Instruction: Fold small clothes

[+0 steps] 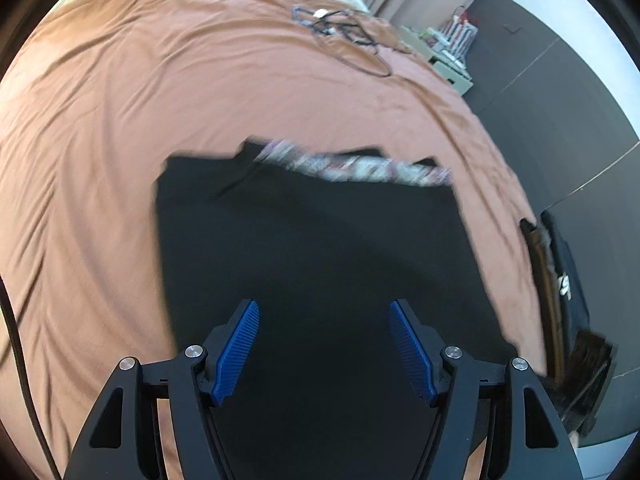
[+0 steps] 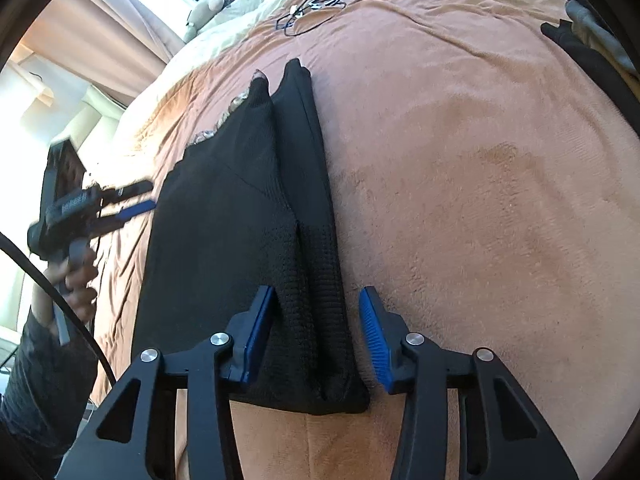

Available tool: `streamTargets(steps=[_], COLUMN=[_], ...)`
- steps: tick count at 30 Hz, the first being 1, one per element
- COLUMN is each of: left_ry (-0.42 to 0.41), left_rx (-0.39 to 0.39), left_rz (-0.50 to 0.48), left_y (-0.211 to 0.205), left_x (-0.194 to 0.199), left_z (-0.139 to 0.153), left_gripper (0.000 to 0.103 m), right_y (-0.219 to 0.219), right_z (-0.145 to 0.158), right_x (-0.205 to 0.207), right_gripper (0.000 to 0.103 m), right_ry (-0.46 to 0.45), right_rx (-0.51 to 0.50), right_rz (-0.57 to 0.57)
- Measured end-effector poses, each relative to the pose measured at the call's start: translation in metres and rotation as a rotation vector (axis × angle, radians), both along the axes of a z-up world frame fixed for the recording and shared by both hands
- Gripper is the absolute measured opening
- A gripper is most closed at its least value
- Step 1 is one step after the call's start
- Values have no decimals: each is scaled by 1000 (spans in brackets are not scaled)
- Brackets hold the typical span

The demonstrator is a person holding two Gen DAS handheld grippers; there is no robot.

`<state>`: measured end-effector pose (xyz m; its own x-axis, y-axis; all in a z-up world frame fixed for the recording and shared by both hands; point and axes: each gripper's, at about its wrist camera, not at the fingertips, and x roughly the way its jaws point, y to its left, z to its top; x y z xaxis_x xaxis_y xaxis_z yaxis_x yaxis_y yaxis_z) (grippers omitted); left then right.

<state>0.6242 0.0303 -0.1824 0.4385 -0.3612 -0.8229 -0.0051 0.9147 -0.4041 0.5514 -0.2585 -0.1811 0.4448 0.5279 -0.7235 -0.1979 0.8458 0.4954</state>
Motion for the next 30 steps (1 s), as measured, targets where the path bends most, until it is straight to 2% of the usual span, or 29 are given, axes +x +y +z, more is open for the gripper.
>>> streamTargets(steps=[3,5,7,10,13,14,15,17,19,21,24,30], left_ry=[28,46,58,86,78,78,84,87,86,90,73,68], left_rx=[-3,-16,-19,-60,-92,-100,-114,-133,-132,-153,-149,-139], left_rz=[27,41,54,65,62,58,50,38,23,21,19,-7], left_y=[14,23,26,30,27,25,23,17,11,9,9,11], left_x=[-19,-36,-50,-72,-94,-99,-104,-113,-120,-124,-130,-141], left_z=[-12,-19,-24,-34,-38,-39,-40,-41,-41,-42,-37,-27], left_gripper=[69,69,69,60,55,50,45,44,34,17,11,10], right_y=[4,4,5,6,8,8,9,11,12,15,16,14], right_z=[-1,-1,-2,-3,-4,-3,-3,-2,0,1,3,6], right_x=[0,-2,-5,-9,-13,-15,-16,-19,-22,-26,-32,-53], right_gripper=[38,30,26,19,13,12,11,10,9,9,9,8], right_ry=[13,21,18,15,6,4,3,1,-1,-2,-3,10], right_rx=[-11,-2,-2,6,0,-2,-4,-5,-6,-9,-13,-10], right_rz=[6,10,6,-2,-7,-8,-10,-17,-21,-23,-23,6])
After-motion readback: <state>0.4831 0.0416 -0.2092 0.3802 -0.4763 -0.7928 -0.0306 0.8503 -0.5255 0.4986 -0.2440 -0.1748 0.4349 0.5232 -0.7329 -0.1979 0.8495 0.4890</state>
